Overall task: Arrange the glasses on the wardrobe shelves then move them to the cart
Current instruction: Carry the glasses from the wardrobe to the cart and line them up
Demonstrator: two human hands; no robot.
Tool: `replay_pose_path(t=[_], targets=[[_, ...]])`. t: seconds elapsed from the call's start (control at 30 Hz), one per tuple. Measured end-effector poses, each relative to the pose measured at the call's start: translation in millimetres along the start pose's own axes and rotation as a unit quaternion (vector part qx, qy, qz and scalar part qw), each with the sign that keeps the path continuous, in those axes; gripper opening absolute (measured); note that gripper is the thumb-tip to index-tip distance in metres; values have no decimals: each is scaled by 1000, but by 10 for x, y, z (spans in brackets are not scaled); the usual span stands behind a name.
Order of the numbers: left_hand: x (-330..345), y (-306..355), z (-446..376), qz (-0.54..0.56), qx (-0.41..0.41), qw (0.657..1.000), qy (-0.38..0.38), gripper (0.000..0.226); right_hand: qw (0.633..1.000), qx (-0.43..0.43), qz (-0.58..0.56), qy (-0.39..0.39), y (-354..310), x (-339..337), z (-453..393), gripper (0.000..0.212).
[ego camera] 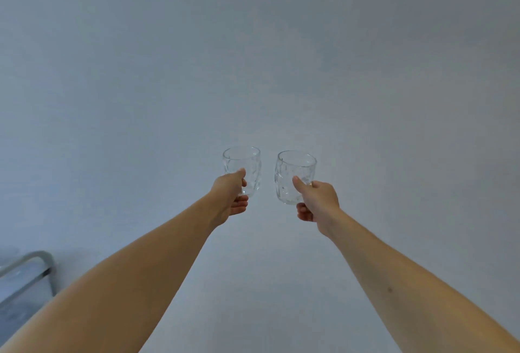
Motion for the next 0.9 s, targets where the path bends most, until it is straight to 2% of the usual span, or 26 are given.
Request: replay_pose_path(t=[0.37,0.43,0.6,0.9], targets=[[-2601,-254,-79,-11,-27,988,153,33,988,26,-37,-147,50,2770,559,43],[-2980,-302,-73,-2,-30,984,178,33,984,31,-43,-170,54,3186,664,40],[-3787,-474,-28,29,-40,969,241,33,976,43,-47,-207,59,4069,895,48],[-5155,-701,-68,69,-66,921,379,36,937,61,-56,-340,149,5668,1055,41]])
Point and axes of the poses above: each hand's wrist, its own z-axis away from the middle knuckle, its own x-axis out of the palm, y = z × x, the point moved 2 cm from there along -z, towards the middle knuckle, and after that the axes turned 7 degrees about -x, right-handed, at the moved point
